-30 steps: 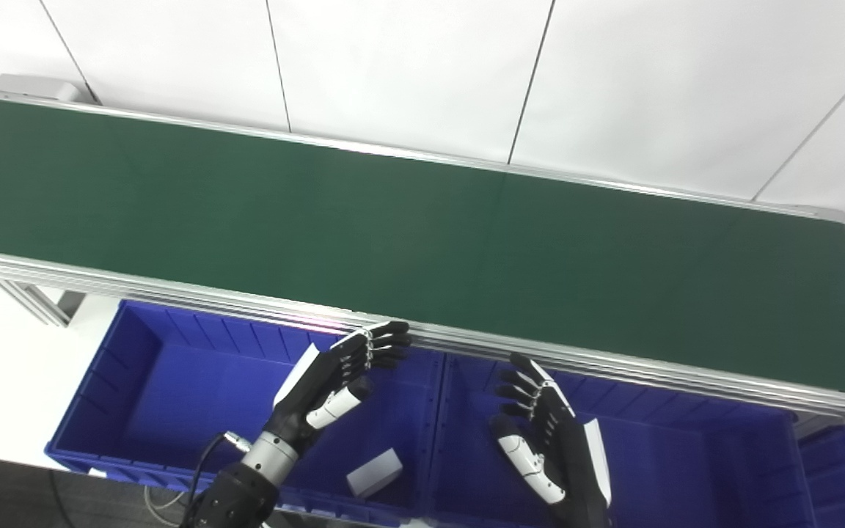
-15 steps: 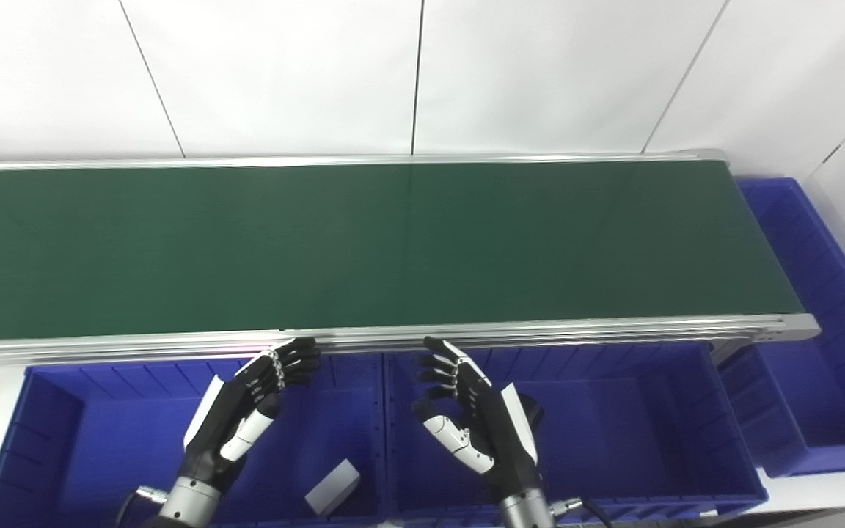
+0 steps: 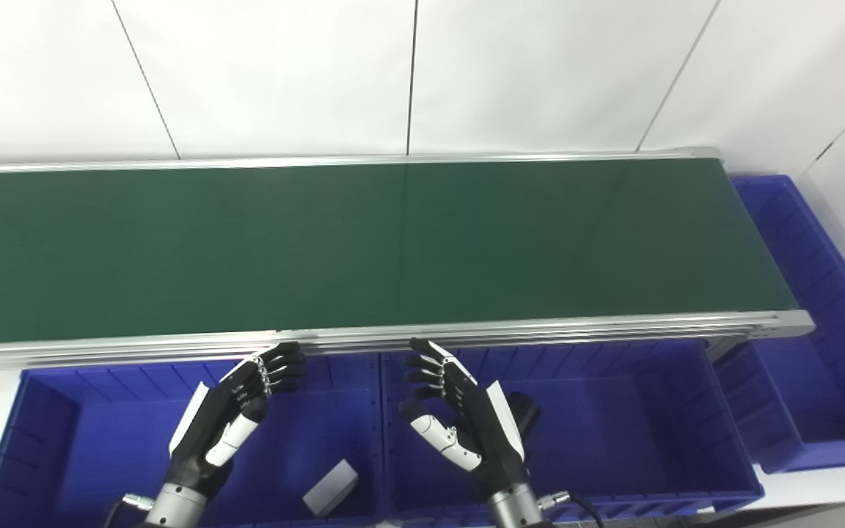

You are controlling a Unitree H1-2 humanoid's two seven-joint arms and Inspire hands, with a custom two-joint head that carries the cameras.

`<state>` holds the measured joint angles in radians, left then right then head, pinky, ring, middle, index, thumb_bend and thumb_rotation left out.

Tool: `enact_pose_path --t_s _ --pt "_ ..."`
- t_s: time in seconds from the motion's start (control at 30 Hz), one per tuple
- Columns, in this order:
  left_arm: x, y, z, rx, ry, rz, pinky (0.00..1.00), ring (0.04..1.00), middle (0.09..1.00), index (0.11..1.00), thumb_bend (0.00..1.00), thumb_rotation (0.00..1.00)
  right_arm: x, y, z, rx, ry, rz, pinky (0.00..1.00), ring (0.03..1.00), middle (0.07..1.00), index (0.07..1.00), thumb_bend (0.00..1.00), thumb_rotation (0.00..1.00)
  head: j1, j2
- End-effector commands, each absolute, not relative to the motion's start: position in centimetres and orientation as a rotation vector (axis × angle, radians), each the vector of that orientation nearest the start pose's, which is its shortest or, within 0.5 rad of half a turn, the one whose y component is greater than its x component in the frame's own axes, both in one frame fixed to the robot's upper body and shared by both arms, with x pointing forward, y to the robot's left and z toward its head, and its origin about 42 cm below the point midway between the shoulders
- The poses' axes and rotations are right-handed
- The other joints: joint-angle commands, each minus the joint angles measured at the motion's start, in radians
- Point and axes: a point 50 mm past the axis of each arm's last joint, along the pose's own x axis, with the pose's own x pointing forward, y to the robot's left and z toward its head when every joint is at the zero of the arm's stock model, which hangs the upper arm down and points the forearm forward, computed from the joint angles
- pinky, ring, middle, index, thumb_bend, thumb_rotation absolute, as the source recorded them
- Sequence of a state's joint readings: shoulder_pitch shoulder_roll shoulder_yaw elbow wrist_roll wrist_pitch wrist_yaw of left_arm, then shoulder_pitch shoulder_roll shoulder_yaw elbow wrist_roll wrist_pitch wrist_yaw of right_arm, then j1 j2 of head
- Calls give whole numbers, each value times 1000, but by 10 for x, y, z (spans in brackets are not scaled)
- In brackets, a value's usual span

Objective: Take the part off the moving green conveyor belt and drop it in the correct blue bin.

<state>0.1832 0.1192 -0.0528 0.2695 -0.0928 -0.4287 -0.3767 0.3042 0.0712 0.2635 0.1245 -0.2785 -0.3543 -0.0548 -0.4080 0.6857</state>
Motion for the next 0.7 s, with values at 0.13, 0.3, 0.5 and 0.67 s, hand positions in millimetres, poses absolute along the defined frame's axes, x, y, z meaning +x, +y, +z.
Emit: enact_pose_path --t_s 0.13,0.3,0.5,0.67 --pt "199 223 28 30 -75 -375 717 751 785 791 756 784 162 -132 42 -91 -57 181 663 736 785 849 607 674 68 6" --pt "194 214 32 32 -90 -380 728 772 804 812 800 778 161 -142 44 -95 -59 178 662 746 787 851 587 665 129 13" --pt "186 204 33 40 -89 -364 742 789 826 847 839 791 159 -153 46 -97 -58 175 653 736 783 851 583 672 174 19" --pt "183 197 30 37 -78 -353 753 803 847 872 830 786 158 -160 48 -107 -57 172 660 745 788 855 581 670 192 21"
